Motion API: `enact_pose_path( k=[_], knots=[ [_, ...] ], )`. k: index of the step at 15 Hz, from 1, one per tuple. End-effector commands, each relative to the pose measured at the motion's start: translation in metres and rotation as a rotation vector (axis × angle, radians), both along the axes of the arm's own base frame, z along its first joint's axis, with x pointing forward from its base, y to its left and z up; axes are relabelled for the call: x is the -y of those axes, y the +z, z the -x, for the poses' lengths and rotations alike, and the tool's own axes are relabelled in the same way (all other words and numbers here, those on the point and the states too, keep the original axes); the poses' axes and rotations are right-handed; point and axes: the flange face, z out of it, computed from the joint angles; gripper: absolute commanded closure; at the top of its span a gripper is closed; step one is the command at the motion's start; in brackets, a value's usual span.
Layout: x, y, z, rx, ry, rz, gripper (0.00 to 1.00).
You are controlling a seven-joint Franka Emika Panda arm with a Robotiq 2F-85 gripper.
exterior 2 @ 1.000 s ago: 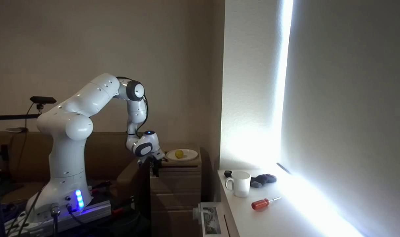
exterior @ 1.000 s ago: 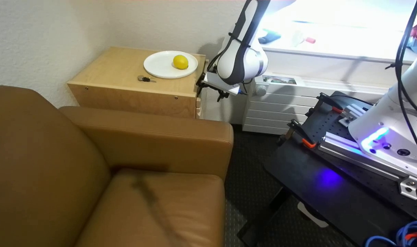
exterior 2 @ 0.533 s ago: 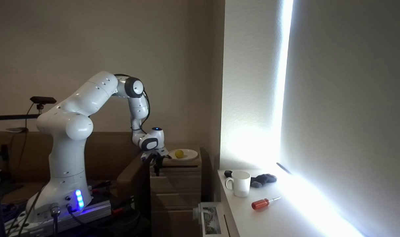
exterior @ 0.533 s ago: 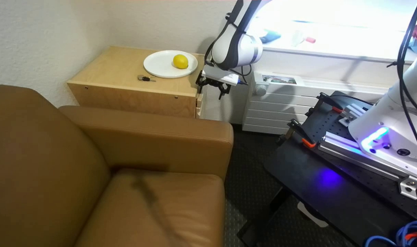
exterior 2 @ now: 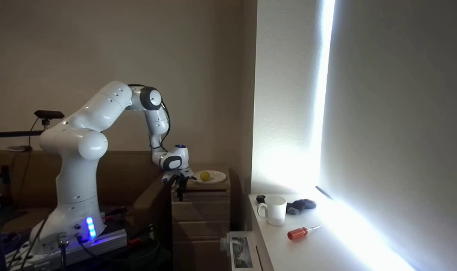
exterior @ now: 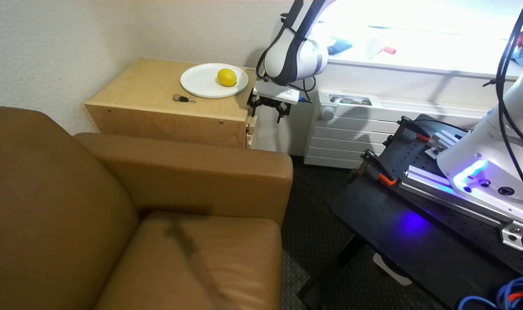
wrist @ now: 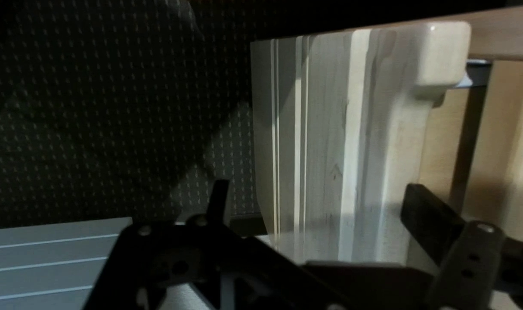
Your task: Open the sliding tray
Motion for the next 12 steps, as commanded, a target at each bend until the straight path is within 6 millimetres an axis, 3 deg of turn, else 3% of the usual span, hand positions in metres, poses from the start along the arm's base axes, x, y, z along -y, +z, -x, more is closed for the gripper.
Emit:
enact_pose_path(
  k=[1,7,12],
  knots=[
    [0.053,-0.023,0.015,-0.029,-0.09,0.077,0.0],
    [0.111,-0.025,0.035,-0.071,-0.214,0.125,0.0],
    [0.187,-0.048,0.054,-0.142,-0.366,0.187,0.0]
  ],
)
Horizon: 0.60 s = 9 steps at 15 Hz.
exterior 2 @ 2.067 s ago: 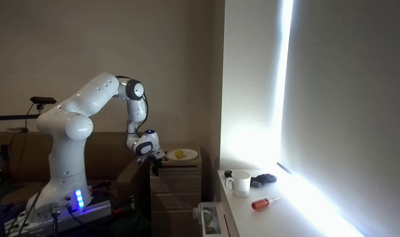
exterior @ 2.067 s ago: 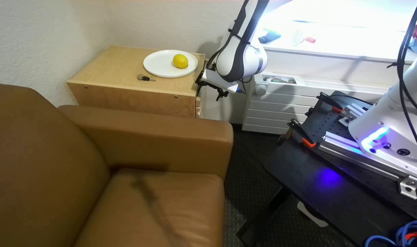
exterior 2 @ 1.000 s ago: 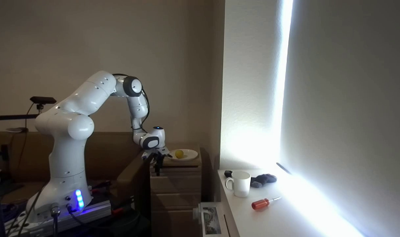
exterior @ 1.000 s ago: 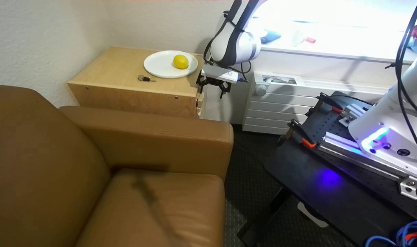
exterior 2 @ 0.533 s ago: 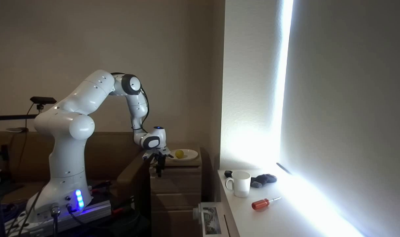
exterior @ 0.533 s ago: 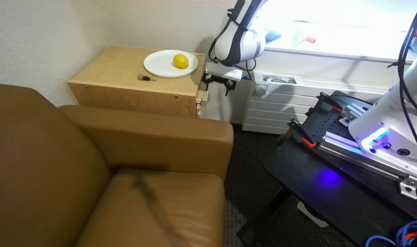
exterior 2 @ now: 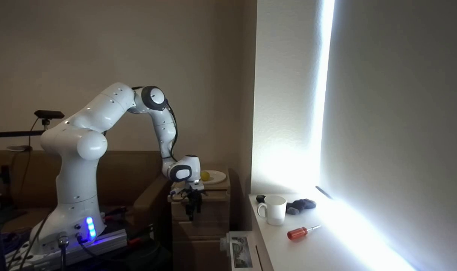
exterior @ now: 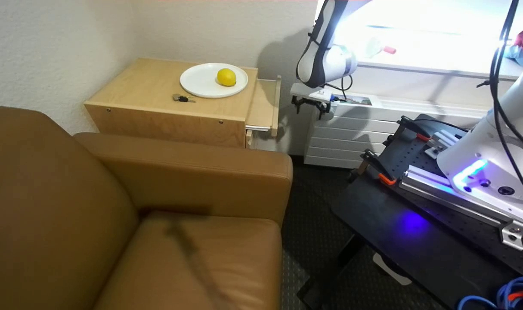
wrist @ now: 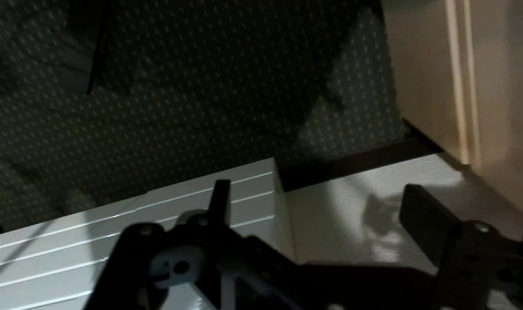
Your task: Open the sliding tray
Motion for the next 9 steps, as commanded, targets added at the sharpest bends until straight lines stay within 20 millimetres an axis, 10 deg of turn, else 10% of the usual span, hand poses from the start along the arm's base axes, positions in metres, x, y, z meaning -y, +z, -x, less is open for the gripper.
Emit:
enact_pose_path(
  k=[1,9],
  knots=[
    [0.035,-0.004,0.008,-0.014,-0.099,0.0,0.0],
    [0.029,0.127,0.021,0.132,0.026,-0.124,0.0]
  ],
)
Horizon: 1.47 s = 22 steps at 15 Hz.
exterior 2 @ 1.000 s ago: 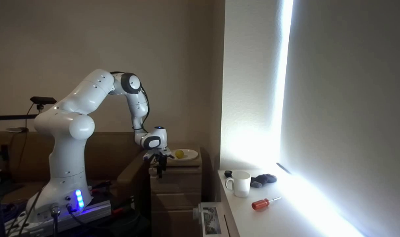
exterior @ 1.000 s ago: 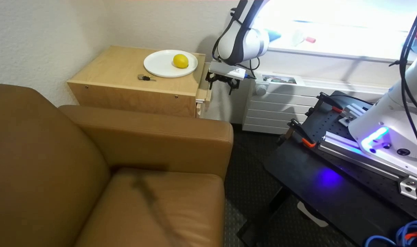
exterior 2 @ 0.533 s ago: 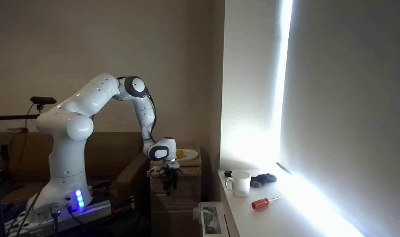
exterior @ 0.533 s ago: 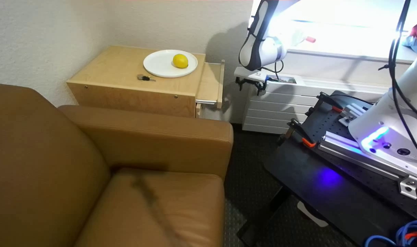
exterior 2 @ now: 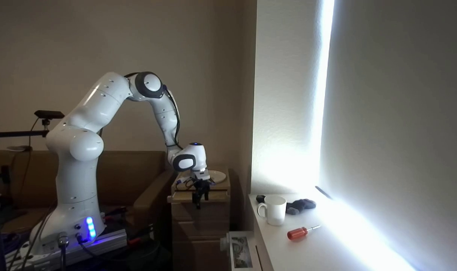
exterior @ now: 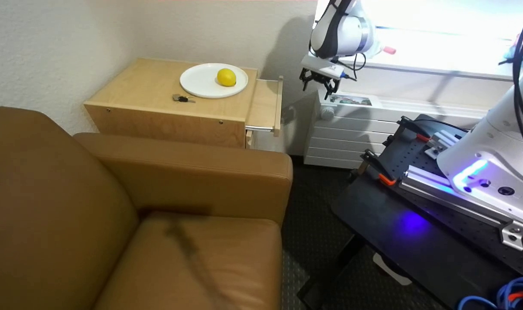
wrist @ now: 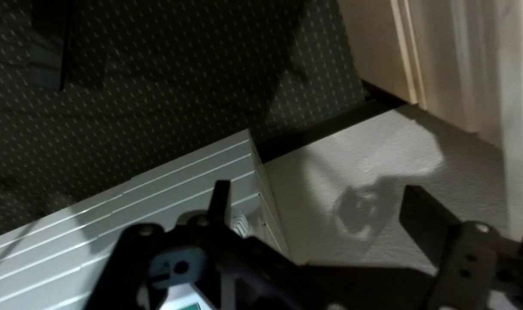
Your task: Open the sliding tray
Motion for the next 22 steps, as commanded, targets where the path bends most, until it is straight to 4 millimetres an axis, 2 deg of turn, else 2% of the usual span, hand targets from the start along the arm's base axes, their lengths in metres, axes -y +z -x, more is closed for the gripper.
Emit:
enact_pose_path(
  k=[1,4,6,7,9,10,16,20,21,22],
  knots=[
    [-0.028,0.059,0.026,0.023,0.159,-0.087,0.0],
    [-0.074,0.073,0.035,-0.001,0.314,-0.145,0.0],
    [-0.105,0.075,0.041,-0.02,0.424,-0.172,0.0],
    [-0.091,0.072,0.027,0.001,0.341,-0.145,0.0],
    [-0.11,0.074,0.033,-0.006,0.397,-0.16,0.0],
    [-0.11,0.068,0.03,-0.01,0.369,-0.161,0.0],
    [-0.147,0.014,-0.002,0.039,0.296,-0.136,0.0],
    [-0.151,-0.023,-0.015,0.031,0.253,-0.061,0.0],
    [-0.154,-0.005,-0.004,0.02,0.271,-0.105,0.0],
    [-0.154,-0.014,-0.007,0.016,0.262,-0.088,0.0]
  ],
)
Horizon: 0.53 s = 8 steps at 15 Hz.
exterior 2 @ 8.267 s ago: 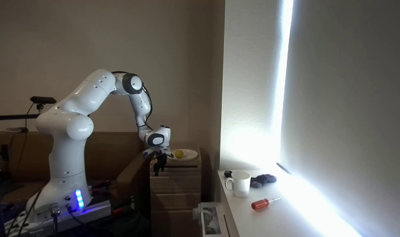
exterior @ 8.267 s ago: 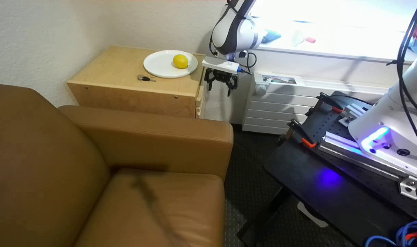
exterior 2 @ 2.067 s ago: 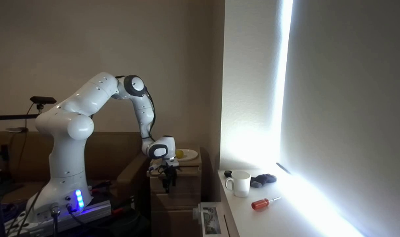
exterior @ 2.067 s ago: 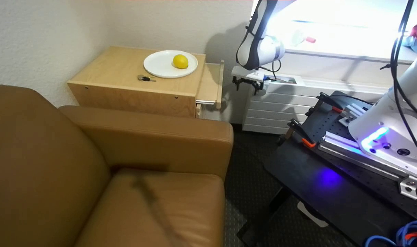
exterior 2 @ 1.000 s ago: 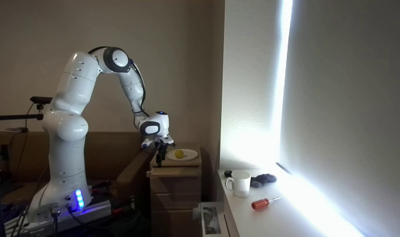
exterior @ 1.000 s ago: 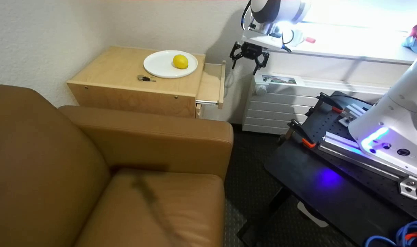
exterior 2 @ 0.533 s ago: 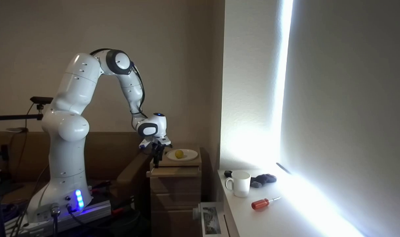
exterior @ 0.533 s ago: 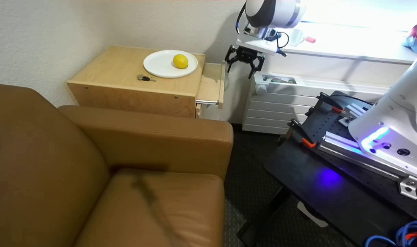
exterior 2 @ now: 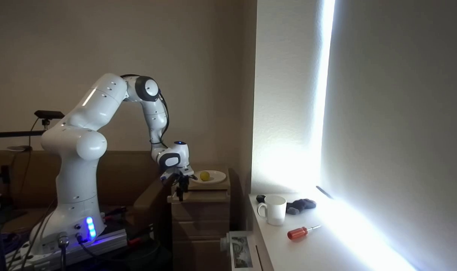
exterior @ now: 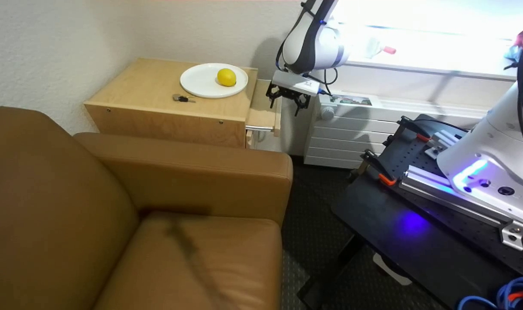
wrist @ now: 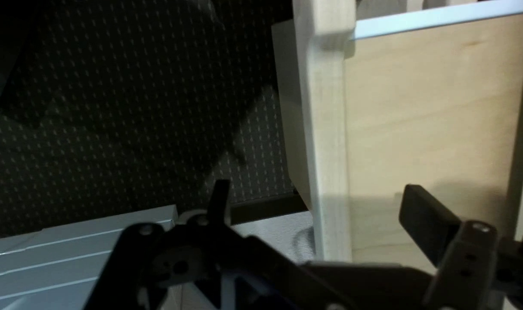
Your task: Open the sliding tray
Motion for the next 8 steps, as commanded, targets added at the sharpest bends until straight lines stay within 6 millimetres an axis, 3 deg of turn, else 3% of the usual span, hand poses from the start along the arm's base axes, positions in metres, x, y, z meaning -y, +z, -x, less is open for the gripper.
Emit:
enact_pose_path(
  k=[1,8],
  knots=[
    [0.0,-0.005,-0.002,0.0,-0.004,0.01,0.0],
    [0.003,-0.016,-0.006,-0.005,-0.014,0.028,0.0]
  ],
)
